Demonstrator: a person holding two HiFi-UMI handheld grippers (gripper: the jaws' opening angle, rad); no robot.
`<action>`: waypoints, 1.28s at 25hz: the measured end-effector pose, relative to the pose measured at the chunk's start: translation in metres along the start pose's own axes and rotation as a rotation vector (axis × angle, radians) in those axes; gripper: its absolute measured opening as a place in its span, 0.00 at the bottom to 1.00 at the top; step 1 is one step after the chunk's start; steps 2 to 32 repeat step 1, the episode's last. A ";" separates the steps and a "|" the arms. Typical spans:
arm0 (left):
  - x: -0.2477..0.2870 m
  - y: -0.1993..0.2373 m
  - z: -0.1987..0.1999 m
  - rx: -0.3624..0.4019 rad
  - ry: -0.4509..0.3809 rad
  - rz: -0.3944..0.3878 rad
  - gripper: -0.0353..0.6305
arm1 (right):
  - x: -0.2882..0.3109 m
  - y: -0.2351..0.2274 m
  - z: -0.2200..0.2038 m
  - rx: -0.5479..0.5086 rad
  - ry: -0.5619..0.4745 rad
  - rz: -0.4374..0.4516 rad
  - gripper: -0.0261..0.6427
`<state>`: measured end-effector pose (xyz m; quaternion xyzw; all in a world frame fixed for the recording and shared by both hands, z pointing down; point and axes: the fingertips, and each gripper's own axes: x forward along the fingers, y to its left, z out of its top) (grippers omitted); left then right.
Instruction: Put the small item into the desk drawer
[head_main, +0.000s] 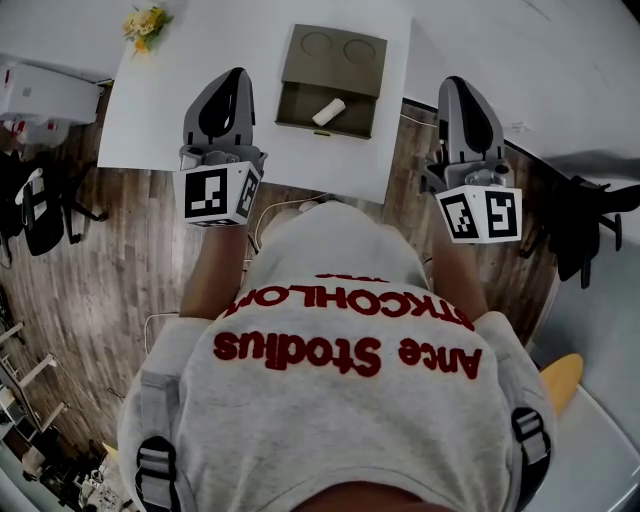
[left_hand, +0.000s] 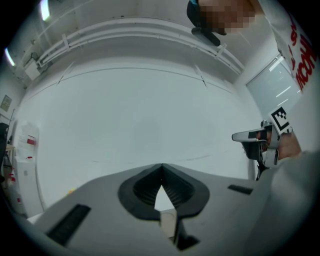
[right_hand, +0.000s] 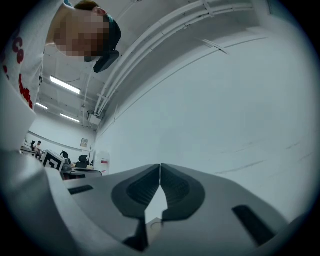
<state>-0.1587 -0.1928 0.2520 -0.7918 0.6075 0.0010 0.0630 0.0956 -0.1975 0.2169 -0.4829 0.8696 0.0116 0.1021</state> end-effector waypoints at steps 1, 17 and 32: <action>-0.001 0.000 0.000 0.000 -0.002 0.002 0.06 | -0.001 0.000 0.000 0.000 0.000 0.001 0.05; -0.001 0.000 0.000 0.000 -0.002 0.002 0.06 | -0.001 0.000 0.000 0.000 0.000 0.001 0.05; -0.001 0.000 0.000 0.000 -0.002 0.002 0.06 | -0.001 0.000 0.000 0.000 0.000 0.001 0.05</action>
